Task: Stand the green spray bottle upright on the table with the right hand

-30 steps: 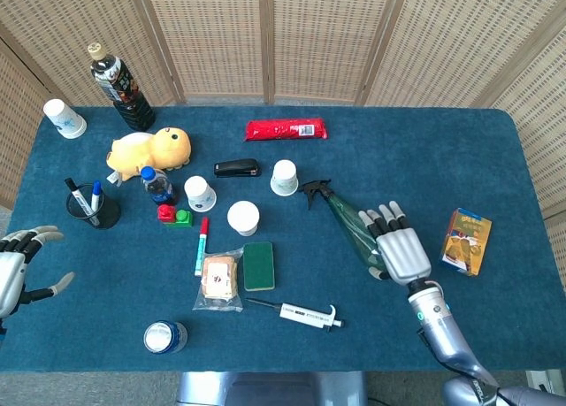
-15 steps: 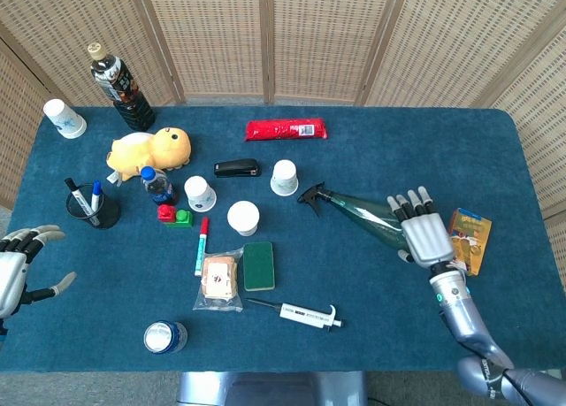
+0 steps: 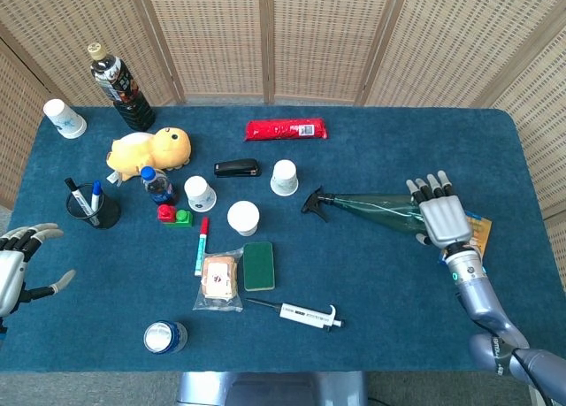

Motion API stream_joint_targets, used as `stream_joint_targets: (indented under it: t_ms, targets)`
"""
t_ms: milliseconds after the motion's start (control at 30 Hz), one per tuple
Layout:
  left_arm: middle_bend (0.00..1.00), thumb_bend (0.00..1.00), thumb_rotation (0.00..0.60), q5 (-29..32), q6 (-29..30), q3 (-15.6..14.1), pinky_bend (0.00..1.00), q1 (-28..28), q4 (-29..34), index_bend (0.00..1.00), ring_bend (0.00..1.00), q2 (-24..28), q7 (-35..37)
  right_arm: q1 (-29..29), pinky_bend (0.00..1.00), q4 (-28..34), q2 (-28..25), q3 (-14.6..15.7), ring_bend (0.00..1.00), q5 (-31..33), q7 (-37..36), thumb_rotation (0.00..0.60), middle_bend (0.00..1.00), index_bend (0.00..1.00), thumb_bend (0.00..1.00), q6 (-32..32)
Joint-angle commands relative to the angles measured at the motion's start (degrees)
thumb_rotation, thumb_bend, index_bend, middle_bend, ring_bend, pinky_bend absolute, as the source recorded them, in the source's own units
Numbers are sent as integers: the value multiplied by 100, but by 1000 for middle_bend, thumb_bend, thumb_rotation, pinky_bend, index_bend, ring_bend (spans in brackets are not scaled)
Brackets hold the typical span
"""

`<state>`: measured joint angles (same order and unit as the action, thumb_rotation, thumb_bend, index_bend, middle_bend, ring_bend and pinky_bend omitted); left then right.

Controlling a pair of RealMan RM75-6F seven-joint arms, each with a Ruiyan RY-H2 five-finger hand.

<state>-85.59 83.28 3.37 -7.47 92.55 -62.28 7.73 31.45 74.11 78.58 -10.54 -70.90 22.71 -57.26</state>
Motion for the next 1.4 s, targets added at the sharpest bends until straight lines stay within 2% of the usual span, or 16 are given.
stream_joint_targets:
  t_ms: [33, 200, 433, 700, 1033, 1400]
  targets:
    - [271, 279, 477, -10, -49, -5, 198, -31, -46, 277, 253, -23, 43, -53, 16, 1190, -585, -56, 0, 357, 77, 600, 7, 0, 162, 109]
    - [272, 278, 478, -69, -95, -12, 196, -84, -114, 277, 253, -71, 114, 183, 18, 2001, -808, -167, 0, 1036, 500, 600, 32, 0, 162, 377]
    - [271, 279, 479, -63, -112, -33, 194, -81, -234, 277, 253, -80, 231, 840, 25, 2216, -498, -297, 0, 2290, 1376, 600, 72, 0, 161, 482]
    - [270, 279, 480, -23, -146, -38, 192, -82, -399, 277, 253, -92, 388, 1626, 44, 1837, 87, -407, 28, 3508, 2111, 600, 125, 64, 175, 323]
    - [270, 278, 476, 12, -284, -32, 190, -157, -575, 277, 253, -169, 529, 2461, 56, 1169, 654, -373, 44, 4815, 2831, 600, 151, 135, 189, 294]
    - [269, 279, 477, 52, -347, -20, 190, -193, -708, 276, 253, -203, 655, 2914, 78, 280, 1214, -258, 82, 5562, 3123, 600, 175, 192, 216, 360]
